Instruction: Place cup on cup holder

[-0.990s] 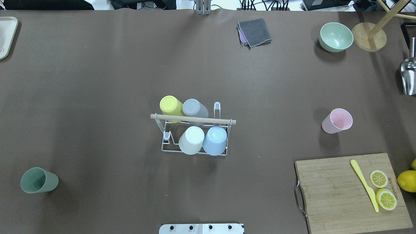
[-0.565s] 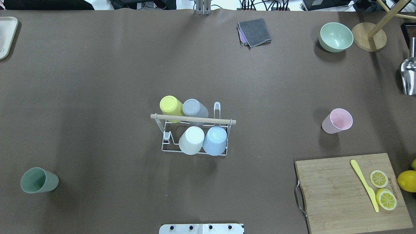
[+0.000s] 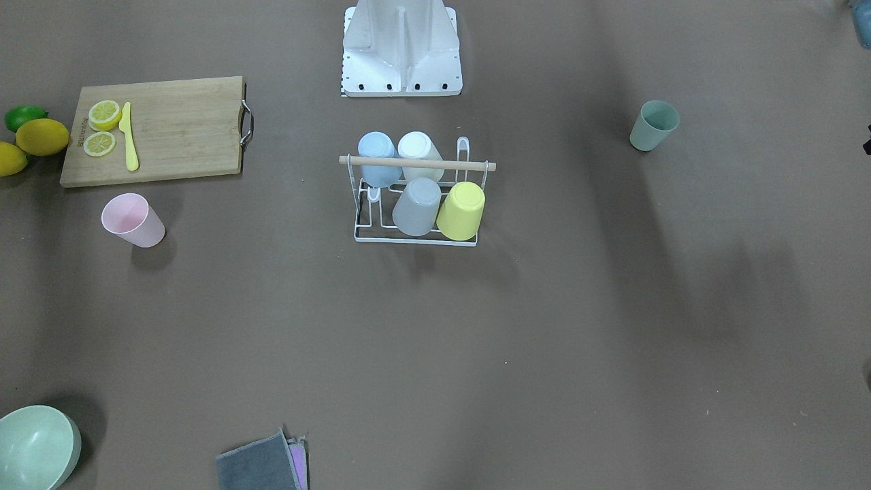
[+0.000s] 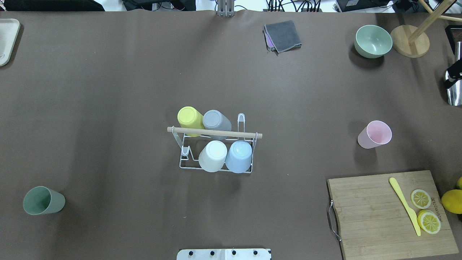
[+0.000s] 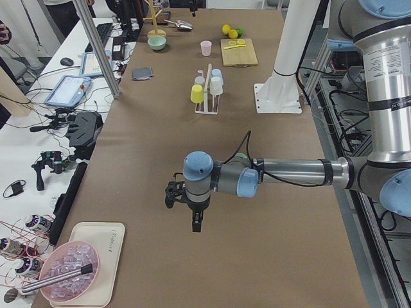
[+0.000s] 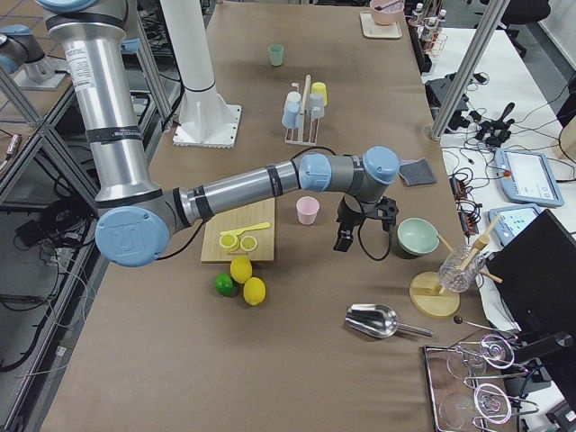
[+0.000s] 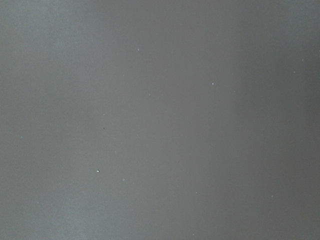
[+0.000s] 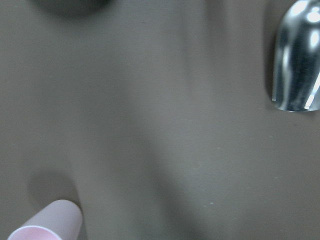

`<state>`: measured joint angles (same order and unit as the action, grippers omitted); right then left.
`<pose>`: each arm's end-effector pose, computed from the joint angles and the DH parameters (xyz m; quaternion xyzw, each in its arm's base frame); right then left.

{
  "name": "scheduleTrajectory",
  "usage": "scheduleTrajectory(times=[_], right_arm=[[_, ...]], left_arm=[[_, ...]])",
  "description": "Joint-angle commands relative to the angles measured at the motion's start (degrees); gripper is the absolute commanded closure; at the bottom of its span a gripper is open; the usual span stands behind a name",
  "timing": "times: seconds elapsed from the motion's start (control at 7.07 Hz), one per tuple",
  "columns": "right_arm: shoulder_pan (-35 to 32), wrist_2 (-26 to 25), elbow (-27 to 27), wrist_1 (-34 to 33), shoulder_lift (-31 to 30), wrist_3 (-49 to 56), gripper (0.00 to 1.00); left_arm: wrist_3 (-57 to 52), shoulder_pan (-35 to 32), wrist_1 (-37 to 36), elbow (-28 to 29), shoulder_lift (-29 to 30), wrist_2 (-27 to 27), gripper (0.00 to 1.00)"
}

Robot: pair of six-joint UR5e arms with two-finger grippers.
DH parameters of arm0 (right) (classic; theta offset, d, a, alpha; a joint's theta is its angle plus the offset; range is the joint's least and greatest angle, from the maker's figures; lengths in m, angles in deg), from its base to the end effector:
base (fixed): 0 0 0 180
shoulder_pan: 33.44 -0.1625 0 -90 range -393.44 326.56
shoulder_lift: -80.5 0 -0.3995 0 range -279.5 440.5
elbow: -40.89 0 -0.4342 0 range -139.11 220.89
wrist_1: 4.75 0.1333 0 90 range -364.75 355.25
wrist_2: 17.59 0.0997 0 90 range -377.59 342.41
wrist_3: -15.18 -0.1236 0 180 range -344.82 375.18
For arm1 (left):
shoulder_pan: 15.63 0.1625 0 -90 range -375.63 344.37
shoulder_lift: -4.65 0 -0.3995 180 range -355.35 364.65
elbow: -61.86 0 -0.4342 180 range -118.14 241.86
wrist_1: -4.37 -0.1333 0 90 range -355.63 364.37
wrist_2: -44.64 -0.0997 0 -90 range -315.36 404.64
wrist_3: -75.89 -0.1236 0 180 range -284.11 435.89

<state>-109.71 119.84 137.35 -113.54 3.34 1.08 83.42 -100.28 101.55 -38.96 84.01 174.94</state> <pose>-0.1011 -0.5919 0.4912 -0.0928 -0.3914 0.0012 0.9155 -0.0092 -0.4743 0.6345 0.0213 0.3484 0.0043 0.9371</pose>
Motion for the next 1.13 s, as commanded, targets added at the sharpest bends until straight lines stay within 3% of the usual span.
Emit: scheduleTrajectory(times=[0.0,0.28,0.57,0.99], right_arm=[[7.5,2.3,-1.9,-0.5,5.4,-3.3,0.02],[9.5,2.7,-4.7,-0.6,6.4,-3.3,0.02],[9.7,2.8,-9.7,-0.9,7.6,-3.1,0.02],[10.7,4.2,-15.8,-4.9,12.6,-2.5,0.02]], left_arm=[[0.5,0.2,-3.7,0.3,4.9,-0.2,0.02],[0.8,0.6,-11.2,4.0,13.9,0.0,0.02],[2.9,0.6,-11.6,7.9,19.8,0.0,0.02],[4.2,3.0,-19.6,21.4,36.2,0.2,0.02]])
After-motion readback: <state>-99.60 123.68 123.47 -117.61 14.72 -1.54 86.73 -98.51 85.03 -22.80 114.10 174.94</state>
